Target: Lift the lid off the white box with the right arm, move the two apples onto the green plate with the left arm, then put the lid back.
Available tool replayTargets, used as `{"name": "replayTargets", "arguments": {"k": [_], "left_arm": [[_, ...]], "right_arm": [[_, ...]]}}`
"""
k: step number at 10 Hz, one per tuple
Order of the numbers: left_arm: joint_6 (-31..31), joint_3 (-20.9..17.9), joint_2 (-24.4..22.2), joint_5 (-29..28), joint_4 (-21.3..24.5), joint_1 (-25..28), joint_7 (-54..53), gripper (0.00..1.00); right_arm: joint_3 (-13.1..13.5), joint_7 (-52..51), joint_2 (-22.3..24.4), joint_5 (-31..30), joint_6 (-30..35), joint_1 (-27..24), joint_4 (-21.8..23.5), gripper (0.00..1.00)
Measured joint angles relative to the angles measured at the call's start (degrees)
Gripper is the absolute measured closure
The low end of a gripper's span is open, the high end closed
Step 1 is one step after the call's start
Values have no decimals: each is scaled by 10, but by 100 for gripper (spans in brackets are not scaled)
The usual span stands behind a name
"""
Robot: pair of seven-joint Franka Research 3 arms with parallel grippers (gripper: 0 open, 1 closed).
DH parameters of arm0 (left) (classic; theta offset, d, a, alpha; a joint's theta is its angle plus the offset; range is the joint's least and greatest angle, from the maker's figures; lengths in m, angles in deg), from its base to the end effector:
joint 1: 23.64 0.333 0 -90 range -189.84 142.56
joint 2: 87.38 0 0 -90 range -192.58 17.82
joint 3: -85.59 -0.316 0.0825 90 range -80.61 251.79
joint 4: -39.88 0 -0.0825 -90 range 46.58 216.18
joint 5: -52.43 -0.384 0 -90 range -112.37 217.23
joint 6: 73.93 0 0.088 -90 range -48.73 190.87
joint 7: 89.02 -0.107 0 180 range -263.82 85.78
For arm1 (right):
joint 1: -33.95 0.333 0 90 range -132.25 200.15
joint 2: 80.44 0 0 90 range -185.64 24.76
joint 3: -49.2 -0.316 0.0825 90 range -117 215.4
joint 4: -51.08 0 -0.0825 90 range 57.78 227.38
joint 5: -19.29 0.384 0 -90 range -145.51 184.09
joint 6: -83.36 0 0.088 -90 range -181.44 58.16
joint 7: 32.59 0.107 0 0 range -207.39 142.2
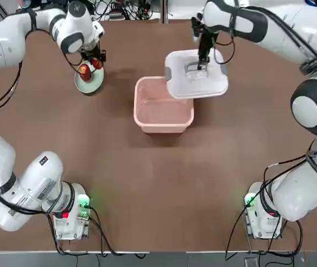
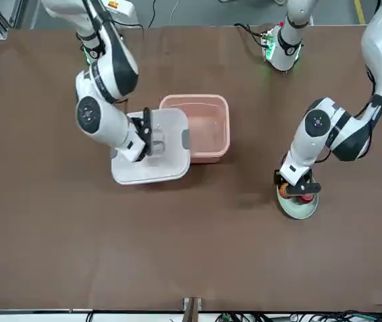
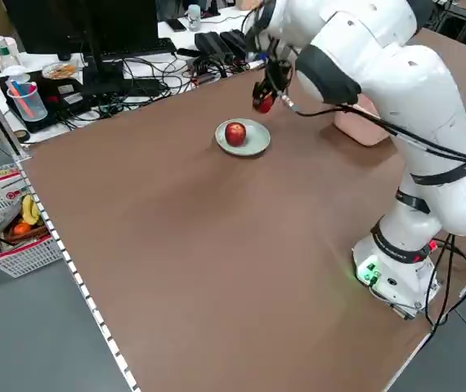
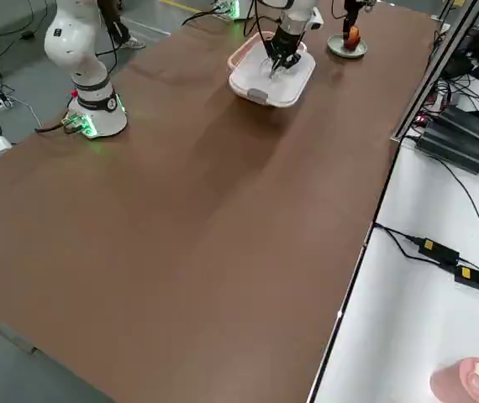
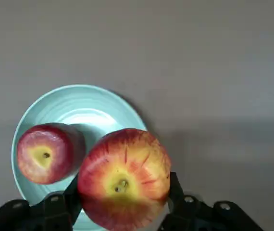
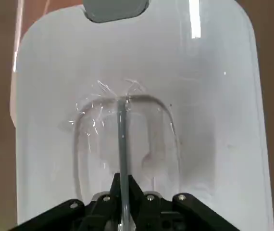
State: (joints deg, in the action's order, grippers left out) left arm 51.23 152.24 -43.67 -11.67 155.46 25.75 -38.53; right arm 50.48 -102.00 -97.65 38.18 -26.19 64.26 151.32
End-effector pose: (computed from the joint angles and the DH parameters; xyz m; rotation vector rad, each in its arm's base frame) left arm 0.5836 -0.1145 0.2639 -3.0074 0.0250 -0.2452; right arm 0.5350 0.3245 0.3919 -1.9767 -2.0068 0.0366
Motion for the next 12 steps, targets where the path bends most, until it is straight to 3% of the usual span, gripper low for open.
{"name": "replayTargets", "arguments": {"k": [2,6,7,8,10,12], "left_arm": [[39,-36,3,-33,29,1,0,30],[60,-62,3,-40,38,1,0,28],[61,-66,2,-40,39,1,0,17],[62,-66,2,-40,40,2,0,3],[64,-61,0,-40,39,2,0,1],[44,-25,-6,-40,27,19,2,1]], "right_arm": [[0,42,-2,17,-9,40,0,94],[0,121,-17,29,-56,111,0,94],[0,131,-24,30,-68,116,0,94],[0,141,-32,30,-80,121,0,94],[0,158,-44,32,-98,132,0,94],[0,172,-46,32,-100,138,0,94]]}}
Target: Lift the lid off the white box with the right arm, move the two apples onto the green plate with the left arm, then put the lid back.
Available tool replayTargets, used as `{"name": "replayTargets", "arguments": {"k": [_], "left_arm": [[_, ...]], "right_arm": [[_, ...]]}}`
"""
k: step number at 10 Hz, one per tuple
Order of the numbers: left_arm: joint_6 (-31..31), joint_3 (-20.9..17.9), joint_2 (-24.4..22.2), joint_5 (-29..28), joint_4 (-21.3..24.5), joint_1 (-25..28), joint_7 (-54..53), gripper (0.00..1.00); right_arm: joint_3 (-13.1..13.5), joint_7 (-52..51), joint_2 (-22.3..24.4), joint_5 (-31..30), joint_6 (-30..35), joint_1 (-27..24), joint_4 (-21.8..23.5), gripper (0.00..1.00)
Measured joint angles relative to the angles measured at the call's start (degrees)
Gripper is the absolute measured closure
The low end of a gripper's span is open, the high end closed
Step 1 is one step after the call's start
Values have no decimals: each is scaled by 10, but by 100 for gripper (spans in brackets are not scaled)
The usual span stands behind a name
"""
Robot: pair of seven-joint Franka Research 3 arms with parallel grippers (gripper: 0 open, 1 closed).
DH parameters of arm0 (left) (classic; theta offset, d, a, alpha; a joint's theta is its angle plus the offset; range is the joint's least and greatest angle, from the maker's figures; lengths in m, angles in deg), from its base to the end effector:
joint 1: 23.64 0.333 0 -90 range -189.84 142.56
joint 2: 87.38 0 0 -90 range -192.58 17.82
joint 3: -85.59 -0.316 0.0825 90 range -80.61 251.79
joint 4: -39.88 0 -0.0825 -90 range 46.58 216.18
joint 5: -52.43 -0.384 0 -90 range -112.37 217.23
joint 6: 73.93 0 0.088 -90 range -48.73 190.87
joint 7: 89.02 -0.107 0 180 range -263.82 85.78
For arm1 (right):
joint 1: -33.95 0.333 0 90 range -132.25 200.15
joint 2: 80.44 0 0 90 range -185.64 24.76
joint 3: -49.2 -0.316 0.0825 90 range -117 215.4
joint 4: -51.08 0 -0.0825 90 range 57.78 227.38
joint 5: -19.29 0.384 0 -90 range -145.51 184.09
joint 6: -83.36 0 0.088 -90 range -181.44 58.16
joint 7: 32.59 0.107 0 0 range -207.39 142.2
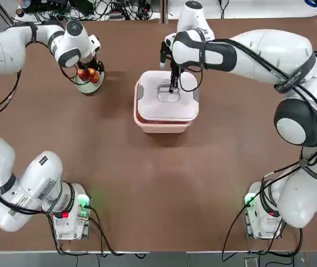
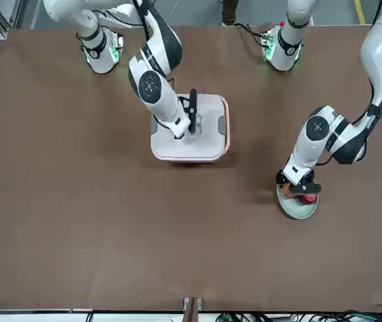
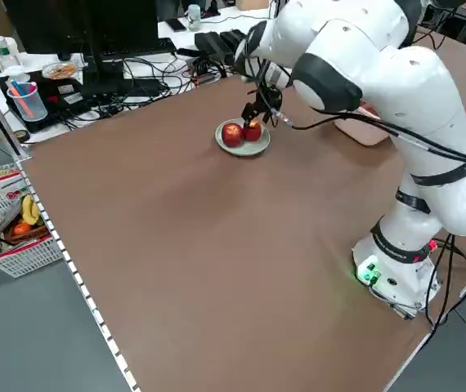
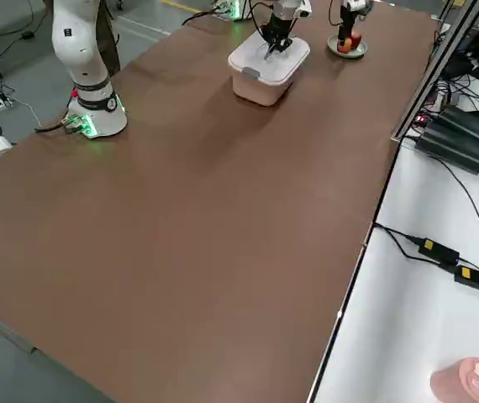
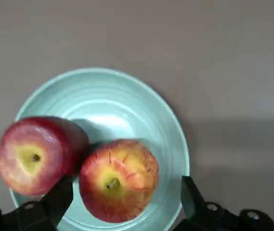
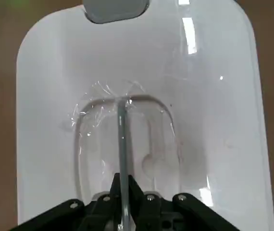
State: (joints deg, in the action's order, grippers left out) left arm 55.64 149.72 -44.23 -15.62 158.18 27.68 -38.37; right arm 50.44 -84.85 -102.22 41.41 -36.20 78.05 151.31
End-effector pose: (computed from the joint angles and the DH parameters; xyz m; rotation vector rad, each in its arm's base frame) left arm 0.5768 -0.0899 0.2437 -2.9910 0.0514 -0.2919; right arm 0.4618 0.4557 0.3546 -2.0964 -1.8803 0.0212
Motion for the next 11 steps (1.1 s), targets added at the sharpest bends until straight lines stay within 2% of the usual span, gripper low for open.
{"name": "replayTargets", "arguments": {"k": [2,5,6,8,11], "left_arm": [[-80,55,-6,29,-36,23,-1,0],[-219,125,-12,115,-118,29,-33,1],[-258,143,-13,122,-141,35,-53,1],[-293,170,-15,124,-166,66,-116,1],[-313,202,-14,130,-195,129,-249,0]], "right_arm": [[0,27,0,1,-2,8,-1,94],[-3,58,0,1,-7,26,-1,94],[-3,59,0,1,-9,29,-1,94],[-2,59,0,0,-10,30,-1,94],[1,37,0,-4,-11,29,-1,94]]}}
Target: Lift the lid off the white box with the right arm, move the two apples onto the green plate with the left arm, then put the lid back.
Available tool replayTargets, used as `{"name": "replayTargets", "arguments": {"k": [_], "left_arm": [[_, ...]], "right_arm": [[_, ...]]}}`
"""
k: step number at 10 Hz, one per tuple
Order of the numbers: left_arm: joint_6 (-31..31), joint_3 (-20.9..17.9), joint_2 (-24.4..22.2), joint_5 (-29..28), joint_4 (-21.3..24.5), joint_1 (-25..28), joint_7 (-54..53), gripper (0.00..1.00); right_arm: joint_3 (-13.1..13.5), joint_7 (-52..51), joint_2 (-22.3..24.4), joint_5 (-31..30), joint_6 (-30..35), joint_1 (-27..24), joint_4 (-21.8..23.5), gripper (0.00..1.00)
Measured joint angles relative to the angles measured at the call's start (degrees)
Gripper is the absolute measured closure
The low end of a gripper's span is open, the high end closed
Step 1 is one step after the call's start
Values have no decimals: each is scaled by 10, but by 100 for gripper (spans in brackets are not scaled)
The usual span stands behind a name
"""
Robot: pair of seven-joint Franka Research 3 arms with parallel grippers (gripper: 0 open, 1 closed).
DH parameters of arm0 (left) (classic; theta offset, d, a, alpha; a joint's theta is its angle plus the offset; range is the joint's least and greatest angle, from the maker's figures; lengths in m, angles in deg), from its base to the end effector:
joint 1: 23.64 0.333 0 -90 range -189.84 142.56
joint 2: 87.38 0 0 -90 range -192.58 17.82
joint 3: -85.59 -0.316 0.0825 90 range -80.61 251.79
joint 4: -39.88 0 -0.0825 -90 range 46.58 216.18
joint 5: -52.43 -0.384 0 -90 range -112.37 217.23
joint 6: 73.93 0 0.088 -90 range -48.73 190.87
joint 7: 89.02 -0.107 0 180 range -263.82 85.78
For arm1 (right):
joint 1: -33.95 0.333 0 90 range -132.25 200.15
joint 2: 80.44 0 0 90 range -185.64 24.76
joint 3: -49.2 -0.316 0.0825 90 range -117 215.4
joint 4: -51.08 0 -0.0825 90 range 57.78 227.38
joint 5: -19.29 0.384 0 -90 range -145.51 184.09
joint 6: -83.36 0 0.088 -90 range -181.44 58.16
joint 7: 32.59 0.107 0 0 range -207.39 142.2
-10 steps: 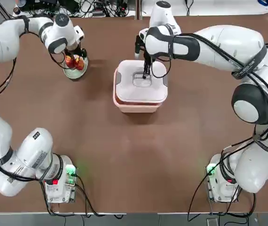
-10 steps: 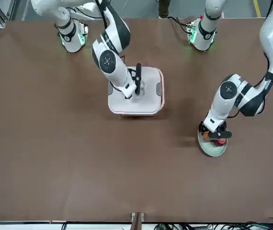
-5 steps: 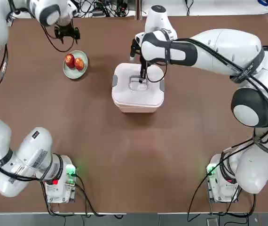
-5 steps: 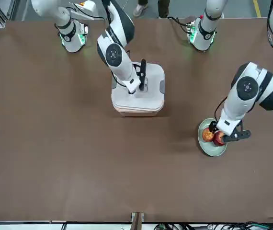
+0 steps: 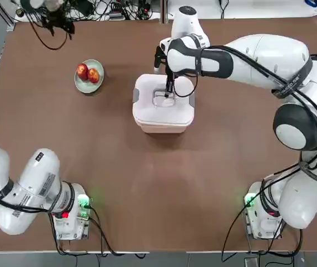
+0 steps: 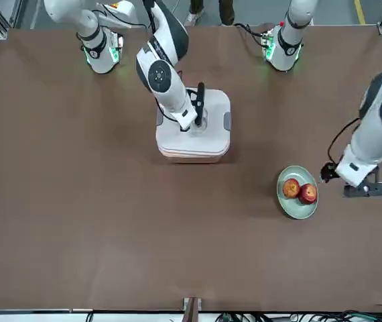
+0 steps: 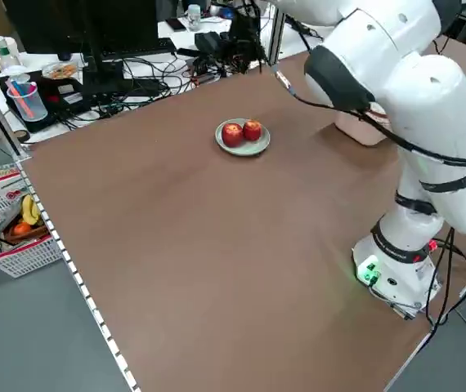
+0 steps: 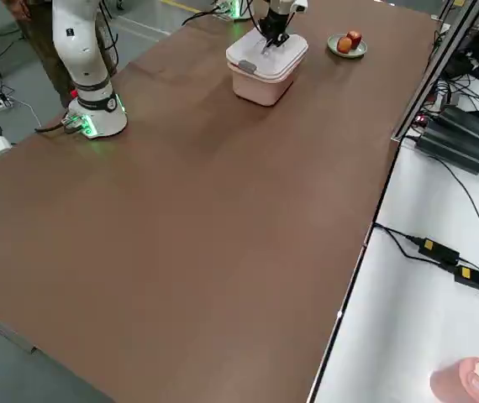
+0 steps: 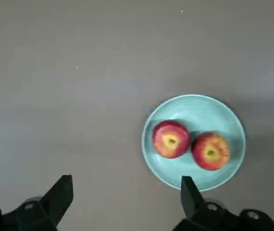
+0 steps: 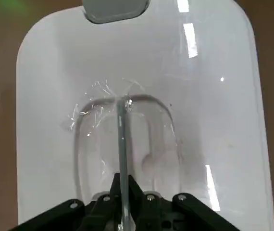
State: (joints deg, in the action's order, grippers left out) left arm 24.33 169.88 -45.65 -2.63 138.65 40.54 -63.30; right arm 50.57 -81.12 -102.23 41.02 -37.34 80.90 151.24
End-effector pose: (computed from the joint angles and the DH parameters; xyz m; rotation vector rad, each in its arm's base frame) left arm 0.6232 0.0084 0.4467 -2.9260 0.0972 -0.0972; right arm 0.4421 0.4779 0.3564 -2.1200 -1.8695 0.0181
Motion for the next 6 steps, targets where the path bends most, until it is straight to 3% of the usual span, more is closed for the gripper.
{"name": "replayTargets", "arguments": {"k": [2,3,4,6], "left_arm": [[-12,-4,-19,57,-41,11,-80,0],[-13,-30,-51,109,-55,10,-127,0],[-11,-66,-94,163,-64,1,-169,1],[-7,-164,-169,248,-87,-72,-215,0]], "right_arm": [[0,-7,-1,-12,-2,0,0,94],[0,-8,-4,-19,-4,0,0,94],[0,-9,-7,-21,-6,0,0,94],[-1,-9,-14,-21,-16,2,0,94]]}}
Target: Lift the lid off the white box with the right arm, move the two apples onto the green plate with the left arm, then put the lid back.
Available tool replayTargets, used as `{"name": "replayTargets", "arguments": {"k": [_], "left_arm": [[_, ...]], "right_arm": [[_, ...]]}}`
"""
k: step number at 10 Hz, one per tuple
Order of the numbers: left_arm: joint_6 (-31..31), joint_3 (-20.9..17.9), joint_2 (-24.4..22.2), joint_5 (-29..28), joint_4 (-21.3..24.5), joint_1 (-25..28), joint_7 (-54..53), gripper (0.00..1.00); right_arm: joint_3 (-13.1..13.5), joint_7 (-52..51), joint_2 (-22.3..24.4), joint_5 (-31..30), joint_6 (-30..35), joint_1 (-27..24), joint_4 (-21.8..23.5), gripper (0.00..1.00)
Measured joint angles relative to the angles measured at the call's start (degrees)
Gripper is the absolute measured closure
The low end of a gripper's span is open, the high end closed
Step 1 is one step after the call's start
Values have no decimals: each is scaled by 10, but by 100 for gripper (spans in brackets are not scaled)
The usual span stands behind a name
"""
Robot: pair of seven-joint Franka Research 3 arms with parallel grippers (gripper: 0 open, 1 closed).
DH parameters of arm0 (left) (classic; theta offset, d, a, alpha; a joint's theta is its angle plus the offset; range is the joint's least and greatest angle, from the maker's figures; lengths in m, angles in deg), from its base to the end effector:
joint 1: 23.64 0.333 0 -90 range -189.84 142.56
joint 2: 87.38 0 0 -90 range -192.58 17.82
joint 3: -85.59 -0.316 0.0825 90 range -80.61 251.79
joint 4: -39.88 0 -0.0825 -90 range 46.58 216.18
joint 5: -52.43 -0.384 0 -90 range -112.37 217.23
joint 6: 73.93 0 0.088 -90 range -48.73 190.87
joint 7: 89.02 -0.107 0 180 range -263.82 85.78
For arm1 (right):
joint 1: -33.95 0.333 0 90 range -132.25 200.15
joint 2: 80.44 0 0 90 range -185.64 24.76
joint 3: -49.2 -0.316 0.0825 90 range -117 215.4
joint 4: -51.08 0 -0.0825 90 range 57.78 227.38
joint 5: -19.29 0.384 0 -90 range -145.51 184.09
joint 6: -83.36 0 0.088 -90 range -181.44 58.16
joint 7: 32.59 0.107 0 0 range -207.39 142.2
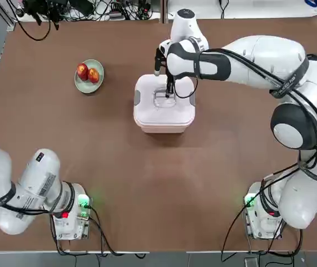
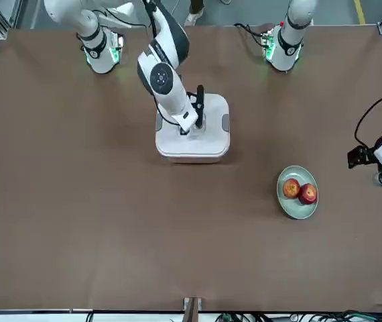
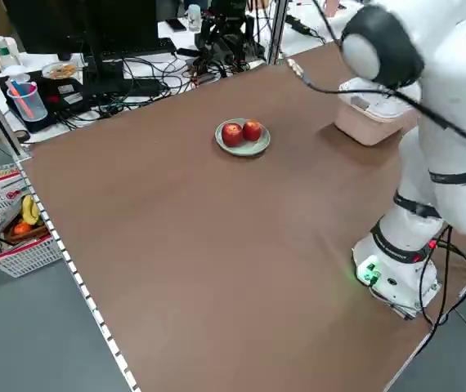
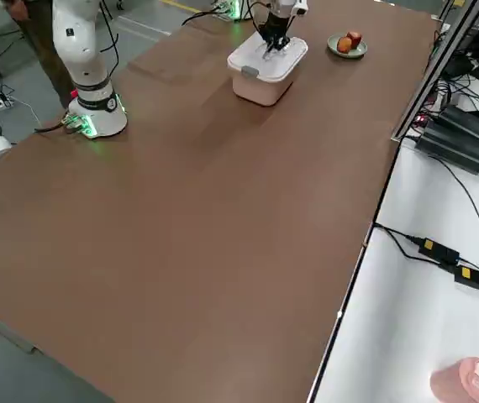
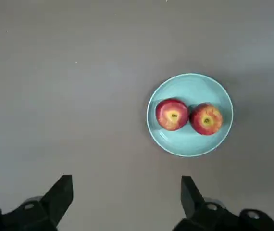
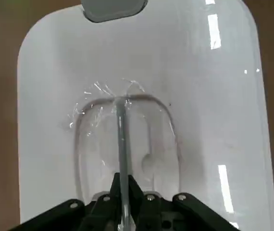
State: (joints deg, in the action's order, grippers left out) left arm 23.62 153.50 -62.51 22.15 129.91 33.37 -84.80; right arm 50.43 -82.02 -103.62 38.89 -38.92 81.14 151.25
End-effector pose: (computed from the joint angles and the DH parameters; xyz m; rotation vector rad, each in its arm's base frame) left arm 0.6261 0.0311 0.5119 -3.0068 0.2522 0.0139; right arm 0.4431 0.4809 0.3422 -2.1139 -1.9301 0.0135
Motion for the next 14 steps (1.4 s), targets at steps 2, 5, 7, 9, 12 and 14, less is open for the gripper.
{"name": "replayTargets", "arguments": {"k": [2,5,7,9,12,14], "left_arm": [[0,-103,-56,57,-16,-109,-31,1],[-1,-301,-121,162,-16,-254,-129,0],[-10,-385,-149,178,-16,-321,-157,0],[-21,-460,-180,204,-16,-389,-172,0],[-43,-535,-211,278,-12,-441,-195,0],[-43,-573,-215,331,-9,-489,-187,0]], "right_arm": [[-1,4,-1,0,-4,8,0,94],[0,10,-3,-5,-7,11,0,94],[-1,21,-4,-4,-9,12,0,89],[-1,32,-6,-4,-11,12,0,72],[2,64,-6,-4,-11,11,-5,28],[8,72,8,-4,-15,-4,-12,0]]}}
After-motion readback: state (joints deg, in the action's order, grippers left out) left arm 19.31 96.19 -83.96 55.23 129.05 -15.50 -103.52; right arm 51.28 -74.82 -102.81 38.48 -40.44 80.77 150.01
